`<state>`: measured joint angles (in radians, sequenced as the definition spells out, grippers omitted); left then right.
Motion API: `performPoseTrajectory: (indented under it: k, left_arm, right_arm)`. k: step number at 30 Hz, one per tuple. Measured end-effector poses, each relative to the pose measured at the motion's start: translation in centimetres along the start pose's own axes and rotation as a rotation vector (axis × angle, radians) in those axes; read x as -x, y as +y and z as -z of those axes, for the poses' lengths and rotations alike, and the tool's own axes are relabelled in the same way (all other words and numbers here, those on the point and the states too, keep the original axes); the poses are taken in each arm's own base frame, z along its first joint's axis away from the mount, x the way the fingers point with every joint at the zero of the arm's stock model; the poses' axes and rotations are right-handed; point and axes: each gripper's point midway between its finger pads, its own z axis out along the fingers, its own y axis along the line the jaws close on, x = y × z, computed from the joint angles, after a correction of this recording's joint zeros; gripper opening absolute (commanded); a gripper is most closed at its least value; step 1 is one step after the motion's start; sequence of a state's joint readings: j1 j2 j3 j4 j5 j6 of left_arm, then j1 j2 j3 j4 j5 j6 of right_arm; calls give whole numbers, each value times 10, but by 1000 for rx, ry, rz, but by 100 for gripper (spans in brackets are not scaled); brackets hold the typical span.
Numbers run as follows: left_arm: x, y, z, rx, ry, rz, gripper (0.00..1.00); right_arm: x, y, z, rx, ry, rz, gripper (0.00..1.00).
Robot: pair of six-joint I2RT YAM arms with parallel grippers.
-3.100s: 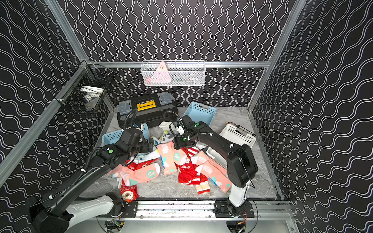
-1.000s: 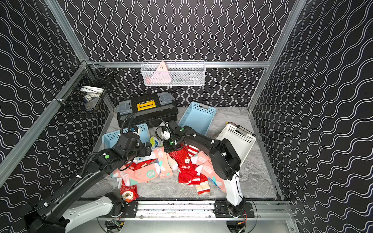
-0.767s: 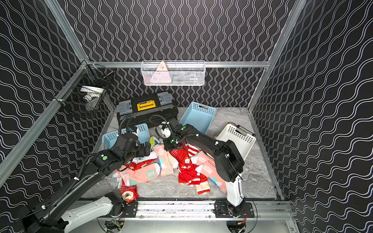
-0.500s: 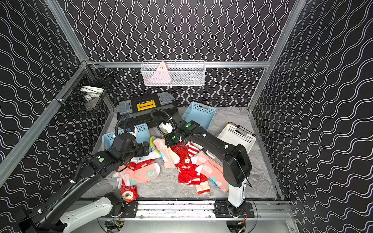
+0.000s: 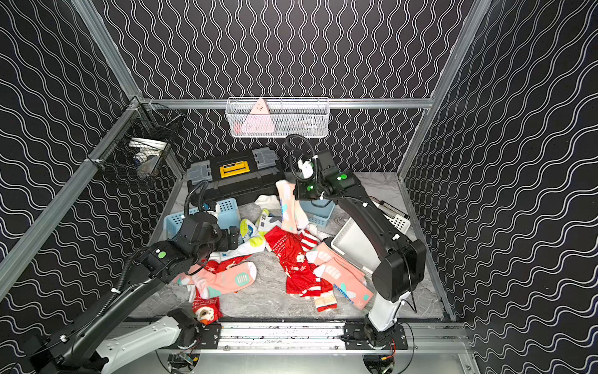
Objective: Sort the socks into the basket by color
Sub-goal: Pick up the sock at the center of the board, then place the sock in the bin.
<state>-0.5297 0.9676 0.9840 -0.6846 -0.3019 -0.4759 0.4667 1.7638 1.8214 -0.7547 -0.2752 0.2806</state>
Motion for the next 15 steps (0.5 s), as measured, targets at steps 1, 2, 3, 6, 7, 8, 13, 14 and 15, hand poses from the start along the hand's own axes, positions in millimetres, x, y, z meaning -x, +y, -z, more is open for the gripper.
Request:
performPoseTrajectory:
  k: [1,2,3,6,7,8,13,14,15]
  left_arm:
    - [0,-1,0,-1,6,-2,95]
    - [0,-1,-1,-3,8,-2,94]
    - [-1,-2,-1,-4,14,-4,94]
    - [-1,-4,-2,-6,24,-6,95]
    - [0,-4,-3,-7,27,-7,94]
    - [0,-5,-3,-7,29,-7,95]
    - [0,-8,-6,-14,43,-12,94]
    - [-1,-9,-7,-16,46,-14,94]
    - [-1,-9,-7,-18,49,-14,94]
  right_arm:
    - [9,-10,1,-10,-17,-20,0]
    - [14,-18,0,-17,-26,-37,0]
    - [21,-31,0,-35,-40,-63,0]
    - [42,-64,-4,-73,-80,-117,0]
    - [48,-72,-7,-79,-94,-135,0]
    - [53,-79,-11,-84,-103,-147,0]
    - [69,-115,-32,-95,-134,-213,0]
    - [70,-121,-37,-92,-136,-232,0]
    - [72,-126,-41,-91,-138,-241,0]
